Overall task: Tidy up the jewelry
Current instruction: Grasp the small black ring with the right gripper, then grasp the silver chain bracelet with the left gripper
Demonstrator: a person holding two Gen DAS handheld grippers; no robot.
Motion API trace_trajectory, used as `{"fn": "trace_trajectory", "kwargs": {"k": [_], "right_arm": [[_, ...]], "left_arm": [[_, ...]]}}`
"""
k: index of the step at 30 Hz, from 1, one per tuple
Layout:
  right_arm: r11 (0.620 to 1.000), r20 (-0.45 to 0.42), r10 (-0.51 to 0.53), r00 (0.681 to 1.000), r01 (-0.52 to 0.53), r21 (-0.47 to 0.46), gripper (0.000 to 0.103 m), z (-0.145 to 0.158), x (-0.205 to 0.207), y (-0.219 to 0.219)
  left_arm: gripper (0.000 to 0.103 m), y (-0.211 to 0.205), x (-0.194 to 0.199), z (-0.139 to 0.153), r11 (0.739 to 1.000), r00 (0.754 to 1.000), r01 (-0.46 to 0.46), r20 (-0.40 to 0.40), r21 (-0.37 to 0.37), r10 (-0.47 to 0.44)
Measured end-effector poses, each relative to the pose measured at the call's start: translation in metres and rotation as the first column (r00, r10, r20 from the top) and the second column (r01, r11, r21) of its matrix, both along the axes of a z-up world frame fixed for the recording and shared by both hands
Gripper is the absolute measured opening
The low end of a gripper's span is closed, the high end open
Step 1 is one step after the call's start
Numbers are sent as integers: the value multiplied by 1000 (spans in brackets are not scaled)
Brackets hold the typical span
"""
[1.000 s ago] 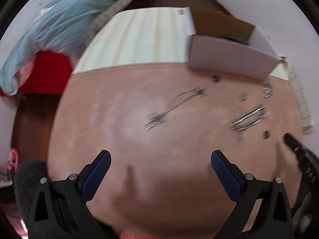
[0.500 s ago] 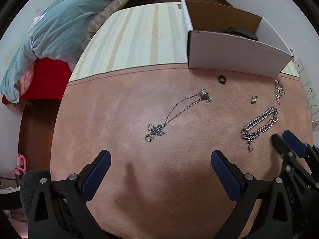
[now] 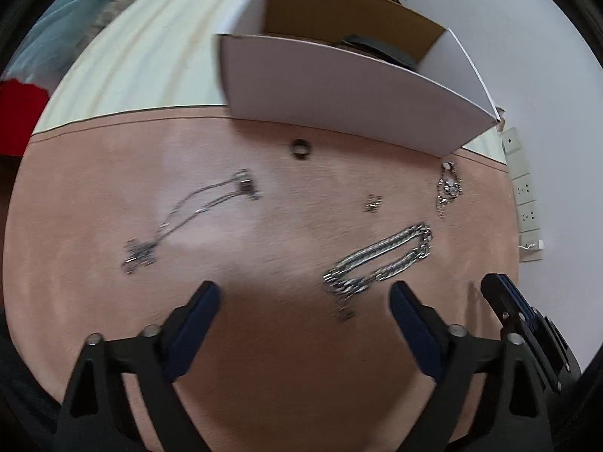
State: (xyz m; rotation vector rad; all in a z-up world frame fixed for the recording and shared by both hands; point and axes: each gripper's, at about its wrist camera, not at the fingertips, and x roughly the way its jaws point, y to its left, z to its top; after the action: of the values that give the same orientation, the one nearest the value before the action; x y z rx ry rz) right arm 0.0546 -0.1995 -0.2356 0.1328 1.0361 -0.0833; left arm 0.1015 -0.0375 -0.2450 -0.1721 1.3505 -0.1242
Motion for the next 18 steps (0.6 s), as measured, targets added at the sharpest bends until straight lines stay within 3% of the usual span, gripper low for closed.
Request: {"fn": "trace_trajectory", "kwargs": {"k": [4,6,9,11,13,18], "right_arm": [[1000,-6,-24,1000,24,8,13,-3,-1,-8],[999,-19,-38,999,38,20,13,-6,-1,-12],[996,-33,-67,997,68,51,13,-9,0,-20],[995,-33,-80,996,82,64,13,-9,1,-23],[994,-29,-89,996,91,67,13,-8,2,-26],[991,-5,-95,995,96,93,13,3,1,-28]], "left_arm": [[78,-19,5,0,996,998,59,29,74,-61],[68,-28,5,1,988,994,90,49,127,-96],[42,-39,-1,6,982,987,130,80,136,-142],[19,-45,-7,9,976,981,157,94,150,-172],[7,-50,-10,10,969,974,182,102,165,-200],[6,-35,-14,15,980,979,166,103,108,-177]]}}
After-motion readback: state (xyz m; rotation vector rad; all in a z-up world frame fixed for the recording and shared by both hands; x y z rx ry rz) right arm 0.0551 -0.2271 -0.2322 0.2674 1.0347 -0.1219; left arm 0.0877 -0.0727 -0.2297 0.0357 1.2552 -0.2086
